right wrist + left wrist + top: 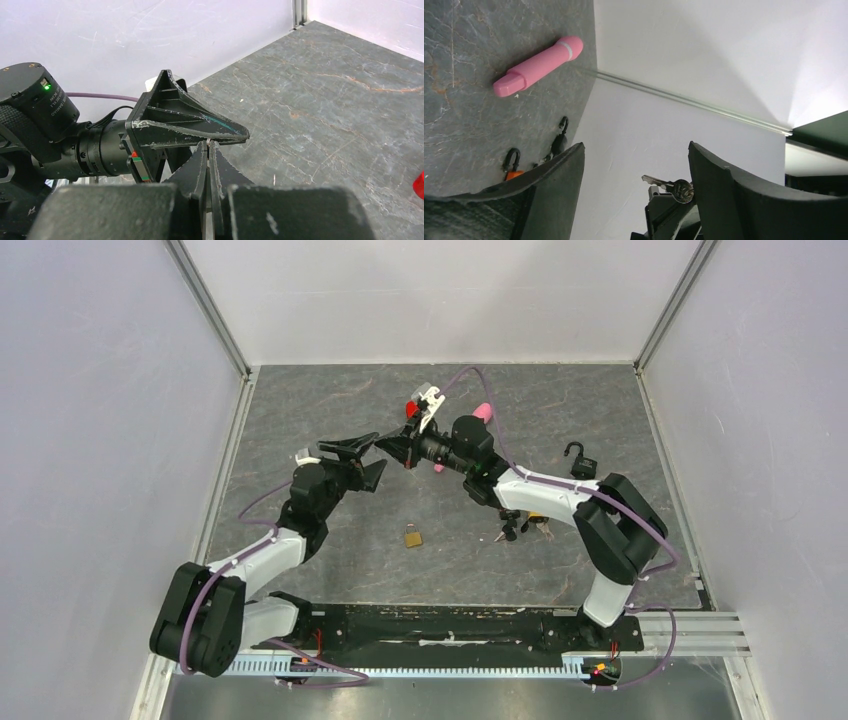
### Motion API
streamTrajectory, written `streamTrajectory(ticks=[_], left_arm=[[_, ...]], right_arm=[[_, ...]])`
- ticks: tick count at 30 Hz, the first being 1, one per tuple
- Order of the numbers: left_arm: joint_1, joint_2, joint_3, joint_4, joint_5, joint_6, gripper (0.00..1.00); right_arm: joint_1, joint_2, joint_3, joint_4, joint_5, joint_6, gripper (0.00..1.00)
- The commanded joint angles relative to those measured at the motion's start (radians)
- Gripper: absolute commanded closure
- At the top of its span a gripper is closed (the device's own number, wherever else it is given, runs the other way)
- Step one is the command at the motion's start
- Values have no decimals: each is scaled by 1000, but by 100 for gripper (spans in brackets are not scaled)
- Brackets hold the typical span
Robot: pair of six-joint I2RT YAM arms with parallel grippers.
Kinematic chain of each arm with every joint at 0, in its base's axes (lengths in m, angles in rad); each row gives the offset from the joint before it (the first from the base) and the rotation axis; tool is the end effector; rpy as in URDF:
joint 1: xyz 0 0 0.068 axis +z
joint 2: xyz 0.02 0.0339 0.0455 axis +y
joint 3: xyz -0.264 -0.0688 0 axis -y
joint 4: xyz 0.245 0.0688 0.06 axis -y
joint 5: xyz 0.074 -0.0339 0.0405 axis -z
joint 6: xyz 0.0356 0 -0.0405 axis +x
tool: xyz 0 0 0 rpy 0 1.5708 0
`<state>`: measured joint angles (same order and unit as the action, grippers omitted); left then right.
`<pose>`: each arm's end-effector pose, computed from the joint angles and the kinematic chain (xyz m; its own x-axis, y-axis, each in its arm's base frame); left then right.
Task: Unlock with the key
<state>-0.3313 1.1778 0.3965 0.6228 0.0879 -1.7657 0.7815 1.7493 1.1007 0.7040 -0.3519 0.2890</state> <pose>0.2290 -0.0821 0.2102 -0.3694 -0.9064 0.2048 -0.2251 -0.1266 -0.9661 0.2793 0.2944 0.2791 -0.2204 0.1582 -0.9625 -0.8791 0.3953 0.2663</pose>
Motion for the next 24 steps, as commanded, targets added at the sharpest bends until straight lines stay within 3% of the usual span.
streamTrajectory(ticks=[1, 5, 24], left_arm=[[1, -18, 20, 89, -17, -90, 23], [2, -52, -3, 104, -58, -121, 31], [2, -156, -13, 46, -111, -91, 43]], right_arm=[[9, 41, 42, 94, -36, -4, 100], [9, 50, 18, 108, -48, -19, 100], [-2, -32, -125, 148, -63, -48, 100]])
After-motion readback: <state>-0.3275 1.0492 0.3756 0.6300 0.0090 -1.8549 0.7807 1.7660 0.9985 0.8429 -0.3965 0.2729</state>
